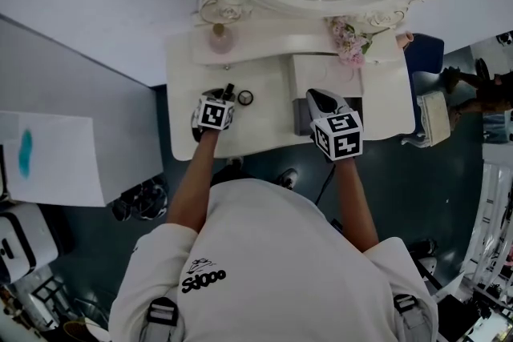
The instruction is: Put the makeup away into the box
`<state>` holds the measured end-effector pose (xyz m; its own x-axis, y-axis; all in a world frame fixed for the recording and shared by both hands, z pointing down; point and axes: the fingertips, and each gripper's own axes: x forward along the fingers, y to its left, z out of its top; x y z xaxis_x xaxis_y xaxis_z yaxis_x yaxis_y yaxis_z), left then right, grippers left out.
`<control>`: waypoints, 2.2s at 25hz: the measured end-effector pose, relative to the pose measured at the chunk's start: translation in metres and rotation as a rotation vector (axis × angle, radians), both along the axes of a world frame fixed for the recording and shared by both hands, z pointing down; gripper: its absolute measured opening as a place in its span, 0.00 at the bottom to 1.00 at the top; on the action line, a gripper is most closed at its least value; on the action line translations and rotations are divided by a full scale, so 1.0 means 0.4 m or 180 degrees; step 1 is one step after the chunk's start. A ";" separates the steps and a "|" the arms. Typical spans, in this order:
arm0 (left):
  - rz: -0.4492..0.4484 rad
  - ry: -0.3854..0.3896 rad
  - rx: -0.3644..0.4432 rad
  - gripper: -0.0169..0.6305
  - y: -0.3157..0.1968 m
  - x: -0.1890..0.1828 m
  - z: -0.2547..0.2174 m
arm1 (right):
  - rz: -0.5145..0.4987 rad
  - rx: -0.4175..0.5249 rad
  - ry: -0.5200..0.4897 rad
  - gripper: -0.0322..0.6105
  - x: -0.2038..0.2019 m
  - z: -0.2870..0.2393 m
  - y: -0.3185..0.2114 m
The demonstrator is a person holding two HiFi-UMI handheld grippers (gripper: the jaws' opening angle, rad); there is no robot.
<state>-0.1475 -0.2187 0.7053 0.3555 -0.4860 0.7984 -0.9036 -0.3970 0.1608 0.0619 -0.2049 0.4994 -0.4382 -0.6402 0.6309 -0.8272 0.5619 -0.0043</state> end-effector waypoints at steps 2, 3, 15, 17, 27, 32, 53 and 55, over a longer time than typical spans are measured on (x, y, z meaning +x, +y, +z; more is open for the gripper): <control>-0.0013 0.0013 0.0043 0.22 -0.007 -0.005 -0.001 | -0.0001 -0.0008 -0.0007 0.05 -0.003 0.004 -0.006; -0.0011 0.0018 0.0056 0.21 -0.011 -0.006 -0.002 | -0.0006 -0.0009 -0.0013 0.05 -0.006 0.005 -0.009; 0.0036 0.0039 0.0517 0.21 -0.050 -0.009 -0.134 | -0.0038 0.0194 -0.0078 0.05 0.014 -0.061 -0.028; 0.0102 0.0086 0.0781 0.21 -0.073 0.006 -0.214 | -0.0023 0.0264 -0.0089 0.05 0.027 -0.081 -0.030; 0.0711 0.0384 0.1739 0.21 -0.125 0.197 -0.593 | 0.0351 0.0669 -0.0127 0.05 0.181 -0.208 -0.003; 0.1168 0.0542 0.1921 0.21 -0.101 0.343 -0.700 | 0.0624 0.0740 -0.0102 0.05 0.283 -0.229 0.043; 0.2560 0.0363 0.0863 0.21 0.046 0.821 -0.449 | 0.1616 0.0394 -0.0147 0.05 0.564 -0.127 0.261; 0.2567 0.0256 0.0696 0.21 0.052 0.839 -0.392 | 0.1675 0.0322 -0.0181 0.05 0.577 -0.109 0.284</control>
<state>0.1880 -0.1978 0.5483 0.7121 -0.1994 0.6731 -0.3187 -0.9462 0.0568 0.2926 -0.0914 0.4559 -0.0733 -0.8389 0.5393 -0.9972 0.0713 -0.0246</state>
